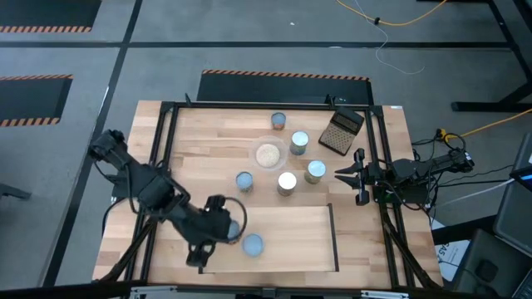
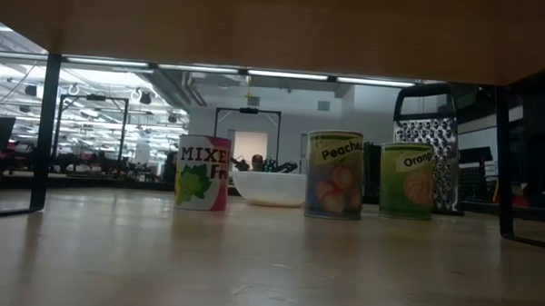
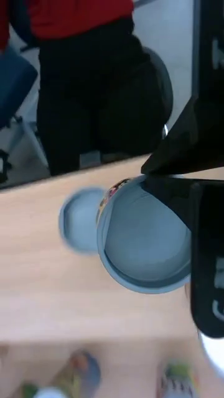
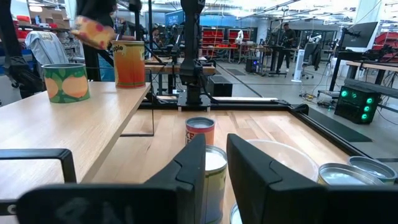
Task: Pick and place cans onto a shelf
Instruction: Put the canned pineapple rings on the shelf
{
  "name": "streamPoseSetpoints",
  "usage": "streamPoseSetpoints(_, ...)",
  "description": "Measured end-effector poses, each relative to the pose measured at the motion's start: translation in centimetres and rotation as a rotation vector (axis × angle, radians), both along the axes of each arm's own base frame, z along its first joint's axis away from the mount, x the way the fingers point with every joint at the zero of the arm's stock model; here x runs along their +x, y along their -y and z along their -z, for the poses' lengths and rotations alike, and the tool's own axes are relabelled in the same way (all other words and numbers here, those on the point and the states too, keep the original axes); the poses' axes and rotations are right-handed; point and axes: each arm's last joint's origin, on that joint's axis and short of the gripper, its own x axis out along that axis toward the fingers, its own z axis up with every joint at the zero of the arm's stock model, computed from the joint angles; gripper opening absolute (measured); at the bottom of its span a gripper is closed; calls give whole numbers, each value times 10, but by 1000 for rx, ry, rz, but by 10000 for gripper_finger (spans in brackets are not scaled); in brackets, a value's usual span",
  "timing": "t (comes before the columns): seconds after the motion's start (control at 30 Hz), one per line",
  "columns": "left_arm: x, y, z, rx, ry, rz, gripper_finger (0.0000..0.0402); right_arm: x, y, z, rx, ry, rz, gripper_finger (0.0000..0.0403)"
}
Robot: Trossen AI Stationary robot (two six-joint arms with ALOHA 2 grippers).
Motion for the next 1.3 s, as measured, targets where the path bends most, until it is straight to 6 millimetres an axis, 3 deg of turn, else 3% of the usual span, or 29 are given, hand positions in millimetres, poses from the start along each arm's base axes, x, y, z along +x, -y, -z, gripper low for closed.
streamPoseSetpoints(0.47, 7, 45, 41, 6, -153, 15, 0, 0, 0, 0, 0, 0, 0, 71)
streamPoseSetpoints(1.3, 13, 52, 64, 91, -238, 20, 3, 0, 0, 0, 0, 0, 0, 71)
